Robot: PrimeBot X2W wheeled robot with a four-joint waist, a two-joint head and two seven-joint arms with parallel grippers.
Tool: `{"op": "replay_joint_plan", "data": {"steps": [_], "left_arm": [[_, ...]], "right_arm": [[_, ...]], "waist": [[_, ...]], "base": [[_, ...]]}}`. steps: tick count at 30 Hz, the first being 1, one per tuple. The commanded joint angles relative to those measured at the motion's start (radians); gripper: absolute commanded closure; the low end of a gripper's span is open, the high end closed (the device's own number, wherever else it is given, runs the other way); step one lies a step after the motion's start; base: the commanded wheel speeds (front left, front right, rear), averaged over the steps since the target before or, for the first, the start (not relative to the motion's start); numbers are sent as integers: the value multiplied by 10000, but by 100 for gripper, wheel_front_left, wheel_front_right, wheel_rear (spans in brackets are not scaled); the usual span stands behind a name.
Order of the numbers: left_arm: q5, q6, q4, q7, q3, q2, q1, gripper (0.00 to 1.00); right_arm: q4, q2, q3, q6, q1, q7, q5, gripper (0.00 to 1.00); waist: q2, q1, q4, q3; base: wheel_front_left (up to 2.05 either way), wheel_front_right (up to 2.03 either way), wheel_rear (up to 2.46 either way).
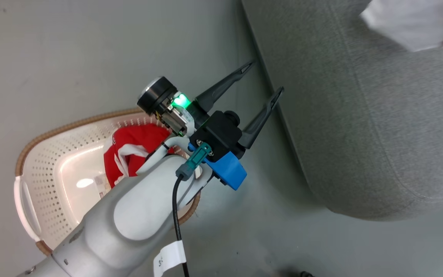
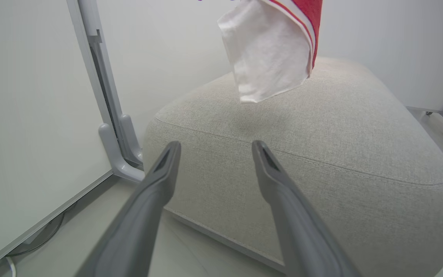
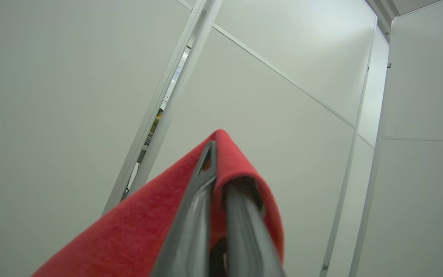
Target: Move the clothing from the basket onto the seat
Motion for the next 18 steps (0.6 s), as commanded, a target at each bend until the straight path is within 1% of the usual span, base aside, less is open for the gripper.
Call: {"op": "replay_joint_plan", "data": {"steps": [1,6,10,12,15,16,18], "left_arm": [[82,12,-87,-3,23,75,-246,0],[151,26,-232,-7,-30,129,-447,0],[186,13,-310,45,-94,121,-626,0],[177,44,-354,38,-64,109,-725,0],[193,68,-336,33,-95,142,-759,0],[193,70,-322,21,-111,145,-764,0],[191,58,-286,21,-135,179,-779,0]], "right_arm": [[215,-422,-339,1,-443,-2,183,100],[1642,-1460,-861,-1,-852,-2,-12,100],[2686,-1822,-1156,-1,-412,-2,-231,100],[3062,-1792,-1240,-1,-79,-1,-317,100],[3640,-1483,-1514,-1,338,-2,-195,100],[3720,-1479,-1534,-1,346,-4,-182,100],[4326,-1107,-1465,-1,841,3,-59,100]], "waist": [[0,-1,360,630],[0,-1,571,1132],[0,-1,775,1481],[0,-1,834,1640],[0,-1,833,1780],[0,-1,831,1789],[0,-1,806,1838]], "base": [[0,0,0],[0,0,0],[0,0,0],[0,0,0],[0,0,0],[0,0,0],[0,0,0]]}}
